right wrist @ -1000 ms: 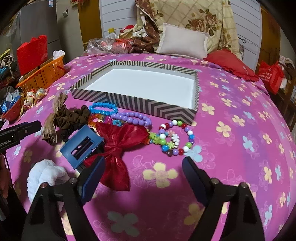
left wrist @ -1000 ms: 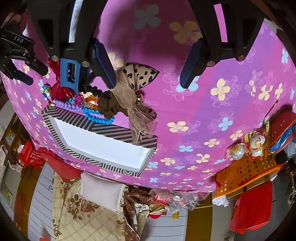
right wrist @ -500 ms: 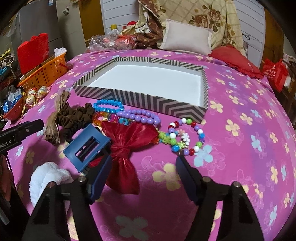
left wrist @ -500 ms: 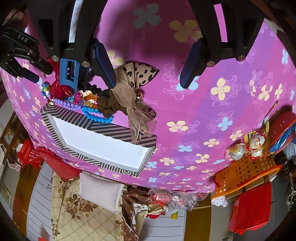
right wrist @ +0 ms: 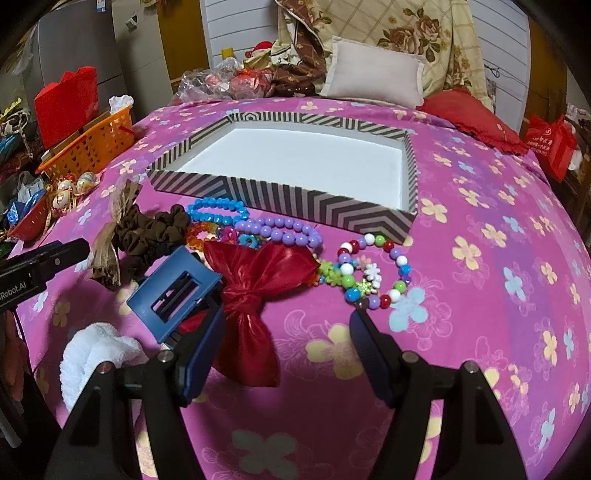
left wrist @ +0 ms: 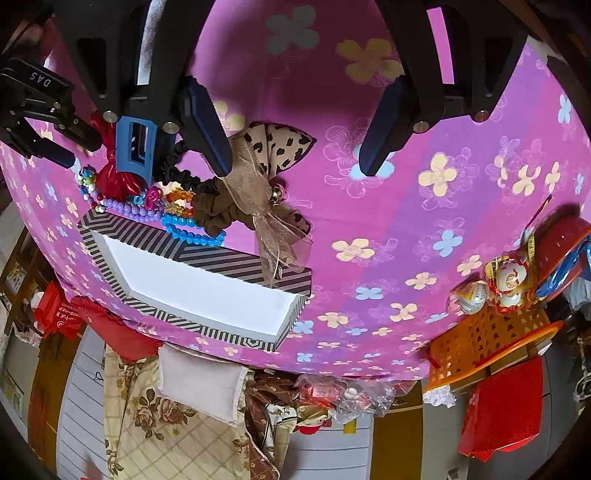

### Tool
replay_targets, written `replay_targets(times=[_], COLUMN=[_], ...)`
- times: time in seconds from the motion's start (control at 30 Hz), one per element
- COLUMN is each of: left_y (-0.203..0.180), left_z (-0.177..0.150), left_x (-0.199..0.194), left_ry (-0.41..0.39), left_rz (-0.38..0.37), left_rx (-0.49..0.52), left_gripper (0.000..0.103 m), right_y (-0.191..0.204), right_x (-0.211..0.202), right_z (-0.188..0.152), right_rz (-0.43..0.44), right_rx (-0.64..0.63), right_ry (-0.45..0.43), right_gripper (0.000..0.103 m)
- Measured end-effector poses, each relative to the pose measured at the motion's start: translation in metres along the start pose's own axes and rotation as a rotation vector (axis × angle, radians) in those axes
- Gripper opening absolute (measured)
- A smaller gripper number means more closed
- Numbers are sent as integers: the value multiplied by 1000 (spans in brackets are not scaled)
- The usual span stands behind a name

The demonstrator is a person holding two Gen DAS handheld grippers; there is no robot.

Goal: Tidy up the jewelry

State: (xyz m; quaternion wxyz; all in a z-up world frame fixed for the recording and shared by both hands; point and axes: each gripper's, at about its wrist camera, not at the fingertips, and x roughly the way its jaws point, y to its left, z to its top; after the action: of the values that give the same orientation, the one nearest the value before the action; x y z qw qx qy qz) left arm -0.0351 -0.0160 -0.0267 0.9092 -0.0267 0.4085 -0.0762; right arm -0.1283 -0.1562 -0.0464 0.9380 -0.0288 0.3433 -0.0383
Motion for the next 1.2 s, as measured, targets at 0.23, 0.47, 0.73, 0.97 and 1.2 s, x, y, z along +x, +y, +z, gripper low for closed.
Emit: replay_targets(times=[0.23,0.47,0.73,0.97,1.2], left_y=[0,0,0,1,2], left_z=[0,0,0,0,1], left_x=[-1,-1,-1,-1,-1], left_ry=[-3,-3,-3,-4,-8], left_rz=[7,6,7,8,13], left_rx=[3,3,4,6,11], left_gripper=[55,55,55,55,55], right_y=[1,1,1,-1,0], right_x=[1,3,4,4,4], right_z=[0,-1,-2,-2,-2], right_rz=[3,4,1,-3,-18], right_rx=[4,3,8,25,28], right_ry=[6,13,16,22,25], right_gripper=[73,73,73,73,73])
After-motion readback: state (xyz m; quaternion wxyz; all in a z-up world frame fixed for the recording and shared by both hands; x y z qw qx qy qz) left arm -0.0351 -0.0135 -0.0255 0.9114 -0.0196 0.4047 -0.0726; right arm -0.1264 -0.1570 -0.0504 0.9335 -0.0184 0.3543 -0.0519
